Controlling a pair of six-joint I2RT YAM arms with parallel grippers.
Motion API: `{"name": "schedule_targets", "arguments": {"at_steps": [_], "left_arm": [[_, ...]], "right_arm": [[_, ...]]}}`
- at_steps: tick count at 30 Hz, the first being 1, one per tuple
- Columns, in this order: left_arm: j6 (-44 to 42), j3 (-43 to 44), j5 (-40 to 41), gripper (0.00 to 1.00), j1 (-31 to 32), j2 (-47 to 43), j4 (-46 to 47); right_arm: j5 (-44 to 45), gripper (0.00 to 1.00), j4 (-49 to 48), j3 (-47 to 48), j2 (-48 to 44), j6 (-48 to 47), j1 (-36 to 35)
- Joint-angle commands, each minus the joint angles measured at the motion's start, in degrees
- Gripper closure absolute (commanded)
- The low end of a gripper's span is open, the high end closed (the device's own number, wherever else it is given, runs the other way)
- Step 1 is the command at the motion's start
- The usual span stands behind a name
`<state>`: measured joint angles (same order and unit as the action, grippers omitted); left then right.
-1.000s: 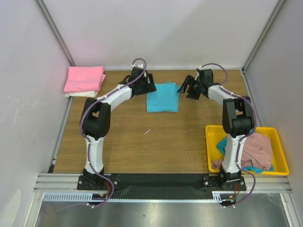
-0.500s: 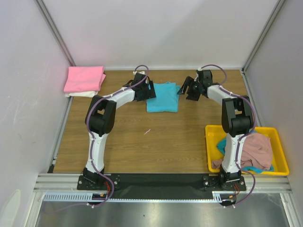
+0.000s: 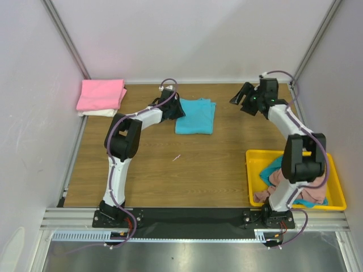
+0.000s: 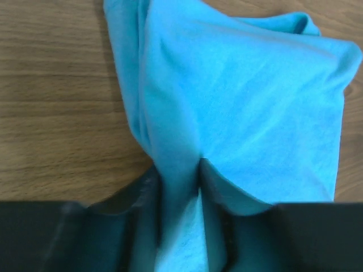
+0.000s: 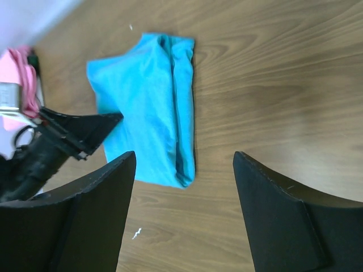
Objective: Fold and stack the t-shirts
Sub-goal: Neatly place the folded tshirt to the corner
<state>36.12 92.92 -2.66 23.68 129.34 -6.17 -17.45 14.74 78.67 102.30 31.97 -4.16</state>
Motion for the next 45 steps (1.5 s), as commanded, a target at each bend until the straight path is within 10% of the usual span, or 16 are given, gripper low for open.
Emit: {"name": "schedule_targets", "arguments": {"at_steps": [1, 6, 26, 45], "left_arm": [[1.67, 0.50, 1.51, 0.73, -0.65, 2.58, -0.68], [-2.71, 4.98, 2.21, 1.00, -2.06, 2.41, -5.33], [-40.68, 11.83, 17.33, 1.00, -11.28, -8.31, -12.81], [-41.66, 28.18, 9.16, 1.00, -19.20, -3.39, -16.15]], "right_arm": [[3.48, 0.24, 0.11, -3.34, -8.95, 0.73, 1.96], [6.03, 0.23, 2.31, -7.56, -16.60, 1.17, 6.07], [4.62, 0.20, -6.38, -11.17, -14.33, 1.69, 8.21], [6.03, 0.20, -4.47, 3.23, 2.11, -1.20, 7.86]]}}
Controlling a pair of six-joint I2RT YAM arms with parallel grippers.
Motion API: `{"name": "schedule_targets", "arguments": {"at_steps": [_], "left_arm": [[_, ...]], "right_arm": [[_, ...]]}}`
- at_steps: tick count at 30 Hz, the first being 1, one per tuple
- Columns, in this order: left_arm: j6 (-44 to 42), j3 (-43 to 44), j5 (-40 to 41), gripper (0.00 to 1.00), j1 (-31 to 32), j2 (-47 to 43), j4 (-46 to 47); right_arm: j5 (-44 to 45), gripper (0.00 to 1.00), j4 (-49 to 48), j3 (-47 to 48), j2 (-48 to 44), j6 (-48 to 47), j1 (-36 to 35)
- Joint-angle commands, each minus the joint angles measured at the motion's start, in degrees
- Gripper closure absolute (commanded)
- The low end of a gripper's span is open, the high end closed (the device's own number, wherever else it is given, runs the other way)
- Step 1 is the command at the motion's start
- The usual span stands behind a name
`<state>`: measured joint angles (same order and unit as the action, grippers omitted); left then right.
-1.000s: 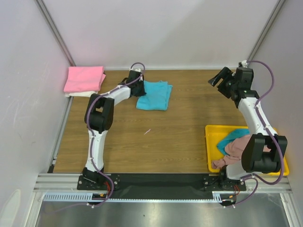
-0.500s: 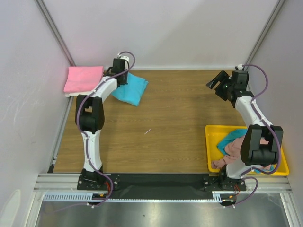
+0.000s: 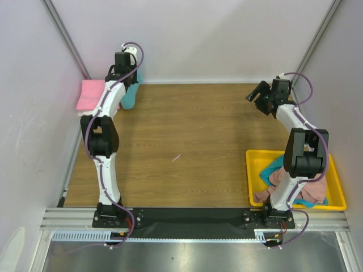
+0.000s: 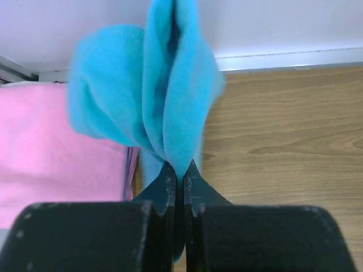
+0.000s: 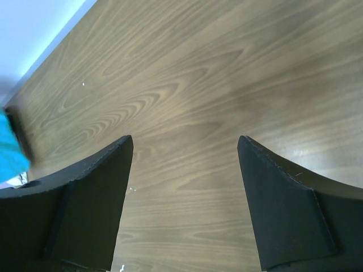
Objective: Fold and stack the t-shirts
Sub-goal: Neatly place the folded tshirt to the corner
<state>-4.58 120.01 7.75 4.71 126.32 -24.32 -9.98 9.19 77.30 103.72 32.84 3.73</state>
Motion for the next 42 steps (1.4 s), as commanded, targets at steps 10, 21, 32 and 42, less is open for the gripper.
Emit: {"name": "schedule_targets", "arguments": {"at_steps": [10, 21, 32, 42], "left_arm": [[-2.18, 4.79, -5.10, 1.00, -4.18, -0.20, 0.24], [-1.67, 6.47, -11.43, 0.99, -9.98, -0.02, 0.93], [2.56, 6.82, -17.06, 1.00, -14.64, -0.99, 4.36], [6.49, 7.00, -20.05, 1.00, -16.22, -2.66, 8.23]], "right_arm": [[-1.80, 0.21, 0.39, 3.65, 1.31, -0.85, 0.14], [-0.57, 0.22, 1.00, 4.35, 2.36, 0.82, -1.79], [0.92, 0.23, 1.80, 6.90, 4.38, 1.61, -6.01], [1.45, 0.24, 2.50, 7.69, 5.17, 1.96, -7.24]]}}
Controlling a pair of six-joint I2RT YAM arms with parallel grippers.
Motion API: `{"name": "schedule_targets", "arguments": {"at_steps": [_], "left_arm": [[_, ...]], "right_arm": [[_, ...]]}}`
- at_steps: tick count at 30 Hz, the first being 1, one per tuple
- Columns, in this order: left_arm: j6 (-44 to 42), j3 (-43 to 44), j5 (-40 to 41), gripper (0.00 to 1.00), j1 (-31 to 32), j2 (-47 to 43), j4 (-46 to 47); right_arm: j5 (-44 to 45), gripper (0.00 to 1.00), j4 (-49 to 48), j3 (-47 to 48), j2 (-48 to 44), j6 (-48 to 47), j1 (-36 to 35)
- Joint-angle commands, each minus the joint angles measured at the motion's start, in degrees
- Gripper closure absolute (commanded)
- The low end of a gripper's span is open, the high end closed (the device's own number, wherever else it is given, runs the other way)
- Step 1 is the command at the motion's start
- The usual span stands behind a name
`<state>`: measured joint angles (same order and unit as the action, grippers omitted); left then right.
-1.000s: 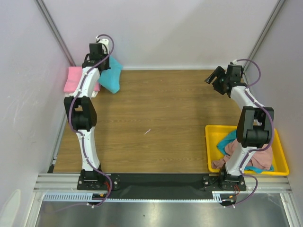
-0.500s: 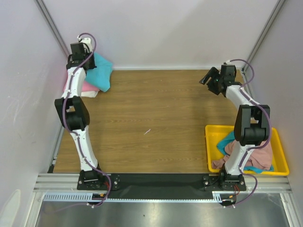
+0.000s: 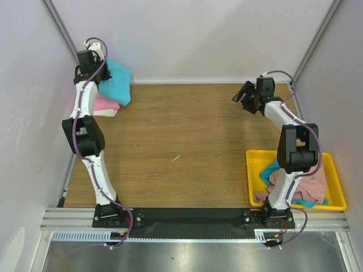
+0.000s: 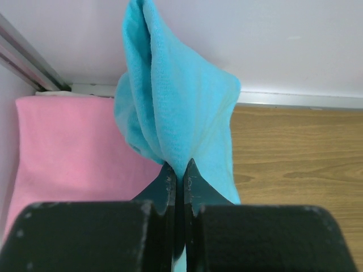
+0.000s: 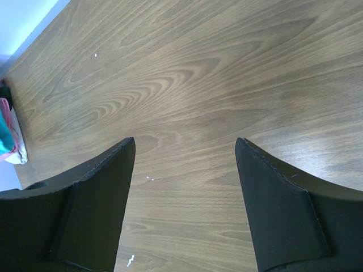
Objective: Fold and stack the t-shirts
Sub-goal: Neatly place the folded tshirt to the corner
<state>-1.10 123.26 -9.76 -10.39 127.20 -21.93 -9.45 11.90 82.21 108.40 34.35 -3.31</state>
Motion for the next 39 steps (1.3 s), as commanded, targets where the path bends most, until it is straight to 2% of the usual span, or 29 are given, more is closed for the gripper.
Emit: {"name": "schedule_targets", "arguments": {"at_steps": [1, 10, 23, 28, 35, 39], "left_arm": [[3.82, 3.74, -3.50, 1.00, -1.56, -3.62, 6.20], [5.41, 4.71, -4.57, 1.00, -2.44, -2.30, 6.20], [1.63, 5.06, 6.06, 1.00, -4.20, 4.37, 3.47], [-0.48, 9.26, 11.49, 1.00, -4.99, 9.20, 4.09], [-1.97, 10.59, 16.79, 0.99, -6.48, 12.90, 9.70], [-2.24, 10.86, 15.74, 0.93, -7.45, 14.48, 12.70]], "right_arm": [[0.84, 0.24, -0.21, 2.69, 0.58, 0.46, -0.20], [0.31, 0.24, 0.49, 3.83, 1.90, 0.19, -0.47], [-0.57, 0.25, 1.98, 5.94, 4.36, -0.25, -0.55], [-0.74, 0.25, 3.30, 7.60, 5.42, -0.86, -0.56], [-0.39, 0.25, 5.41, 10.68, 7.44, -1.13, -1.08], [-0.22, 0.25, 7.08, 12.88, 9.10, -1.21, -1.52]]}}
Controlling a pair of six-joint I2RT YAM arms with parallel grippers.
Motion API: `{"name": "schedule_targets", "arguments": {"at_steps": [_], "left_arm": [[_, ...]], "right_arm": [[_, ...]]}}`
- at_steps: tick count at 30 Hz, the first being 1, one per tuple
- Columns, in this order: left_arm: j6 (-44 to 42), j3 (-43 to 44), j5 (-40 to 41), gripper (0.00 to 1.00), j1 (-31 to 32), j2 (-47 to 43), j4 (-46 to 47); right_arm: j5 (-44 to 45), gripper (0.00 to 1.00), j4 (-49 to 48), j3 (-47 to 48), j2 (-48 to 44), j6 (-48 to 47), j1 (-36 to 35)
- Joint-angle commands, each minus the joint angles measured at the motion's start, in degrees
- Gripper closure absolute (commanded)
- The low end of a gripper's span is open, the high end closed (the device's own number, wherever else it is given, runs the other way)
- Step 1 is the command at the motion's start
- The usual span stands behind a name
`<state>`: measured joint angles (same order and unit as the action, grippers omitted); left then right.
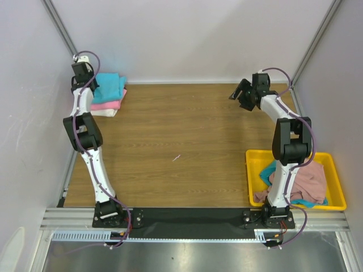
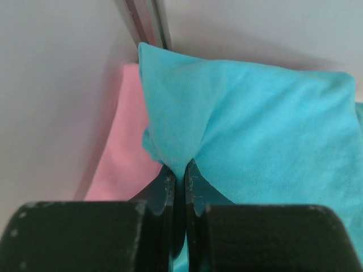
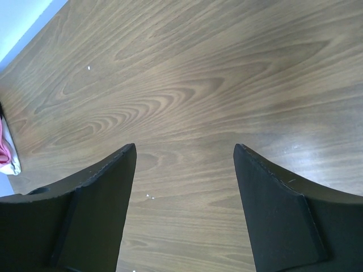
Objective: Fold and stack the t-shirts
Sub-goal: Neatly place the folded tshirt to the corner
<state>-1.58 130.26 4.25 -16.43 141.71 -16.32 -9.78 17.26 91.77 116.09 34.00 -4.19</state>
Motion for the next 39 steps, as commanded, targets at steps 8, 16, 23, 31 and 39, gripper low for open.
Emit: {"name": "schedule_targets", "arguments": {"at_steps": [8, 16, 23, 31, 39], "left_arm": [[-0.26, 3.34, -5.30, 0.45, -1.15, 0.85, 6.13], [3.42, 2.37, -6.18, 0.00, 0.51, -4.24, 2.70], [7.36, -1.76, -0.57, 0.00, 8.16, -9.26, 3.13], [17.84, -6.42, -3.81, 0.00, 8.69, -10.31, 4.81], [21.62, -10.37, -11.89, 0.01, 8.87, -9.35, 7.70]], "right_arm": [[0.46, 0.25, 2.69, 5.53, 2.73, -0.60, -1.70], [0.64, 0.25, 1.82, 4.65, 1.94, -0.43, -2.23], [-0.24, 0.25, -0.12, 2.81, 1.07, 0.10, -2.76], [-0.24, 0.25, -0.91, 0.08, -0.87, -0.60, -2.49], [-1.64, 0.25, -1.70, 0.08, 0.36, -0.43, -1.62]]}}
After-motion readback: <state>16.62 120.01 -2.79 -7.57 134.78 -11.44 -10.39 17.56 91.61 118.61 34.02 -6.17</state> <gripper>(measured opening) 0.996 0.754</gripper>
